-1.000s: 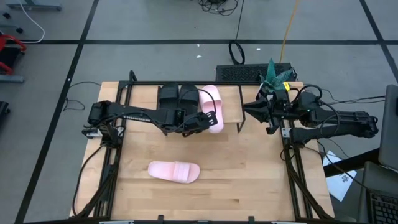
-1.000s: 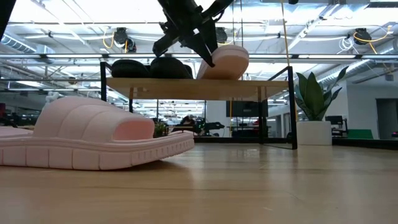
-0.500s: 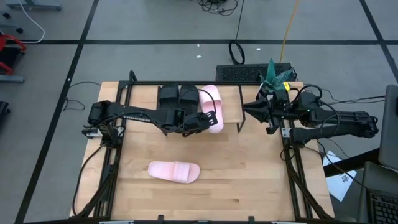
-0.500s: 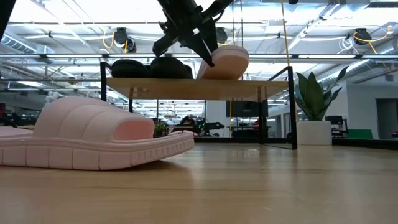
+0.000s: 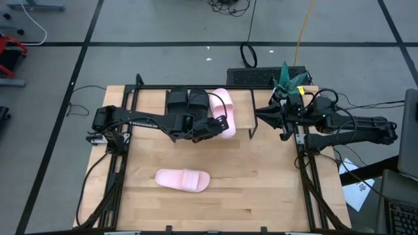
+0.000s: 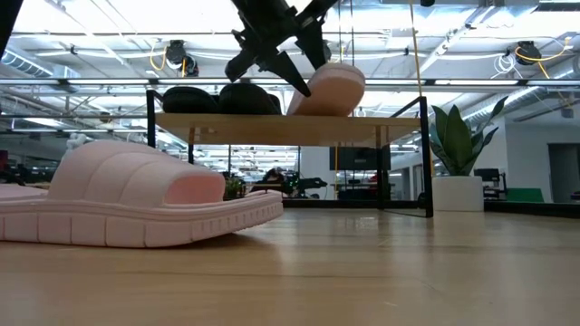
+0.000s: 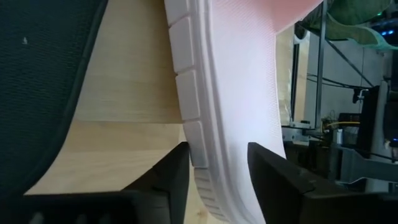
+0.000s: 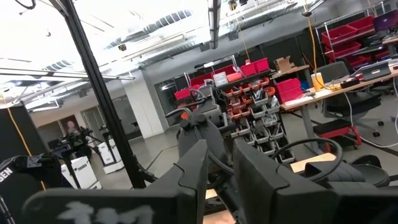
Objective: Pick and place slides into the shelf
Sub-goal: Put the top pink slide on the shelf
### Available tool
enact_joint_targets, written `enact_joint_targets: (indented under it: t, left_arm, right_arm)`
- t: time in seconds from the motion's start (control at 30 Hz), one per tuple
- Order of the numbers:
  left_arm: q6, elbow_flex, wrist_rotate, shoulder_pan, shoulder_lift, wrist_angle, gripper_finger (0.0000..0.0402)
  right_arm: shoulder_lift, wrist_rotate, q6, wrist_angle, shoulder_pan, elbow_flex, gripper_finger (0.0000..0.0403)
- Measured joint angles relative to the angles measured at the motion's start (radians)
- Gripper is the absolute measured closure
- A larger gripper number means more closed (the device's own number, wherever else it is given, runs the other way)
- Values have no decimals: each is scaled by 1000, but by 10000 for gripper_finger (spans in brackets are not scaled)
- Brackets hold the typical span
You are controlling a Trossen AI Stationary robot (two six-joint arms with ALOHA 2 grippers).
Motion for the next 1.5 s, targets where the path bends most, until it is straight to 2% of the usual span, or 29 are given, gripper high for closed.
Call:
enact_joint_targets:
  t: [0.2,0.63,0.93,1.2,1.4,1.5]
  left_arm:
    - [-11,0,0,-10,0,4,228]
    - [-57,0,-3,-62,0,64,227]
    - [-55,0,-99,-126,0,142,227]
    - [21,0,-162,-145,0,239,227]
    - [-14,0,-164,-186,0,247,227]
    - [-89,0,-217,-231,9,228,227]
  right_arm:
    - [0,0,0,0,0,0,335]
    - [0,0,0,0,0,0,335]
    - [0,1,0,0,0,0,335]
    - [4,2,1,23,0,0,335]
    - [6,2,4,31,0,1,335]
    - [6,2,3,31,0,1,335]
